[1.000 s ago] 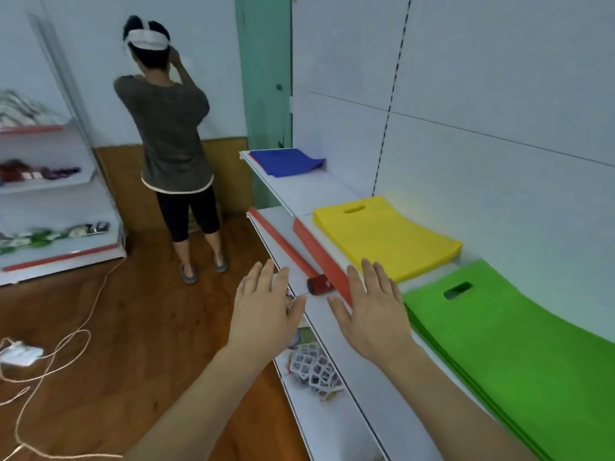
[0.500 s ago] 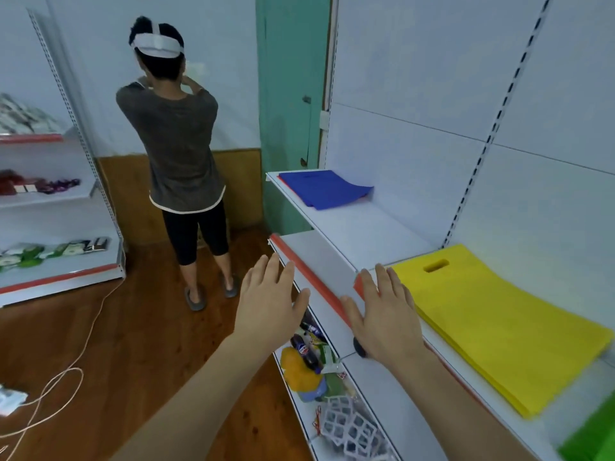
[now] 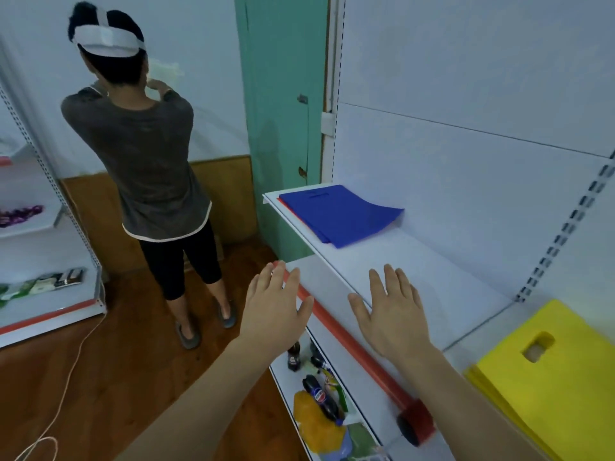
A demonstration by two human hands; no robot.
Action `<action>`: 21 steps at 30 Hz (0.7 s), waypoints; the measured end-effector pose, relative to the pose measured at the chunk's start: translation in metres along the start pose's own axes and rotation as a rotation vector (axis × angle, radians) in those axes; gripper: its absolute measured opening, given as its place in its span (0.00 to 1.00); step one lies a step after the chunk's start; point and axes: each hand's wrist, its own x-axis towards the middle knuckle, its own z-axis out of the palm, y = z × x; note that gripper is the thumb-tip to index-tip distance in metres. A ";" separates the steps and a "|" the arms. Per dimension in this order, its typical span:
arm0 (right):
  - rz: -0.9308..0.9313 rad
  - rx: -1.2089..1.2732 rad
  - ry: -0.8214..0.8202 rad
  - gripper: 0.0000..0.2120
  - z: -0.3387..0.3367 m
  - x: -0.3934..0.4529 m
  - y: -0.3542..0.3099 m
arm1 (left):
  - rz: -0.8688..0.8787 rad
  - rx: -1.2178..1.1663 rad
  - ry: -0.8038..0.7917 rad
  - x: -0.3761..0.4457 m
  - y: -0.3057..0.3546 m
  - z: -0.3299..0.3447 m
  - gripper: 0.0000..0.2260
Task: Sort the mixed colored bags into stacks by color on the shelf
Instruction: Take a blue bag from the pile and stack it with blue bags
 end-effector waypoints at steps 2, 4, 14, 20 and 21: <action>-0.004 0.020 0.010 0.39 0.006 0.034 -0.008 | 0.014 0.002 -0.012 0.034 -0.012 0.004 0.30; -0.004 0.014 0.007 0.39 0.013 0.066 -0.015 | 0.007 0.006 -0.006 0.066 -0.027 0.010 0.30; 0.096 -0.071 -0.032 0.42 0.059 0.174 -0.041 | 0.058 -0.052 -0.042 0.191 -0.095 0.055 0.30; 0.264 -0.098 -0.042 0.40 0.074 0.221 -0.064 | 0.218 -0.074 -0.110 0.271 -0.125 0.068 0.31; 0.293 -0.096 -0.042 0.40 0.076 0.226 -0.069 | 0.244 -0.076 -0.125 0.284 -0.130 0.069 0.31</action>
